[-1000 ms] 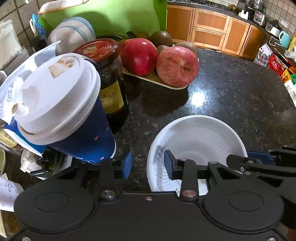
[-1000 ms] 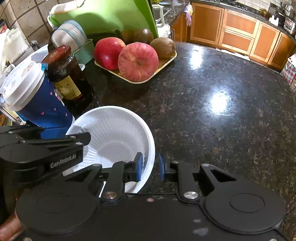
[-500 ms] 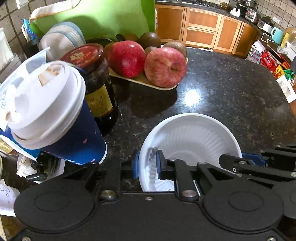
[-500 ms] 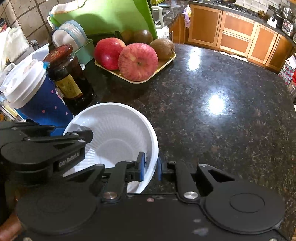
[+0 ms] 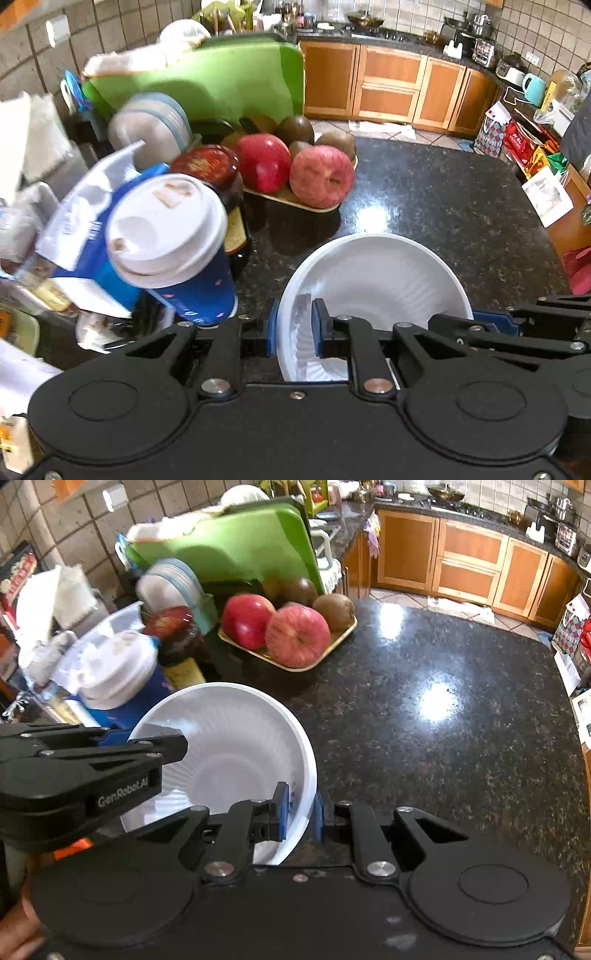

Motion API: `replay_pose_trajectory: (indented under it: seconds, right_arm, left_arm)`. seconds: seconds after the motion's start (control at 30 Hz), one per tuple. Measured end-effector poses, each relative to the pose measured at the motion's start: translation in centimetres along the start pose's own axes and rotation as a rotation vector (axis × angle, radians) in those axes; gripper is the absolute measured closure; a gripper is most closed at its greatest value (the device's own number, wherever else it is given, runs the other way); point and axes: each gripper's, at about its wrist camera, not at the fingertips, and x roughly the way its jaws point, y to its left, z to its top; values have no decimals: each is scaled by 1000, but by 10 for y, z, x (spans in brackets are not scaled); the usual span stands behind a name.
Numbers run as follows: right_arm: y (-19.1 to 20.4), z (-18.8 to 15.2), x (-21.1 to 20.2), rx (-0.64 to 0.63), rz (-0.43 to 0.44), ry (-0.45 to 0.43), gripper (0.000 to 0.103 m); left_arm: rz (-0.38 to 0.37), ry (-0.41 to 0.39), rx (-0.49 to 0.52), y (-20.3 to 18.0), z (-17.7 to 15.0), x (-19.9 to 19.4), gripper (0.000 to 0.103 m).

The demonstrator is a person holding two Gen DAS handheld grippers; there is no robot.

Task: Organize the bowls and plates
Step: 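Lift the bowl stack with both grippers and carry it across the counter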

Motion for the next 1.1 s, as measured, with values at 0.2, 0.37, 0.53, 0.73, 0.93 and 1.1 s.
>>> replay_pose_trajectory:
  seconds: [0.2, 0.37, 0.53, 0.73, 0.93, 1.1]
  right_arm:
    - [19, -23, -41, -18, 16, -48, 87]
    - [25, -52, -76, -22, 30, -78, 87]
    - [17, -81, -108, -29, 23, -108, 87]
    - [-7, -119, -147, -13, 12, -135, 87]
    - [-40, -157, -177, 21, -31, -139, 87]
    - [-62, -178, -184, 51, -69, -104, 87]
  left_arm:
    - [-8, -48, 7, 6, -16, -34, 79]
    - [-12, -79, 39, -2, -36, -64, 79]
    - [-18, -100, 73, -22, -58, -86, 79]
    - [-54, -102, 94, -54, -82, -104, 79]
    - [-97, -85, 135, -99, -105, -108, 79]
    - [-130, -51, 155, -128, -120, -101, 79]
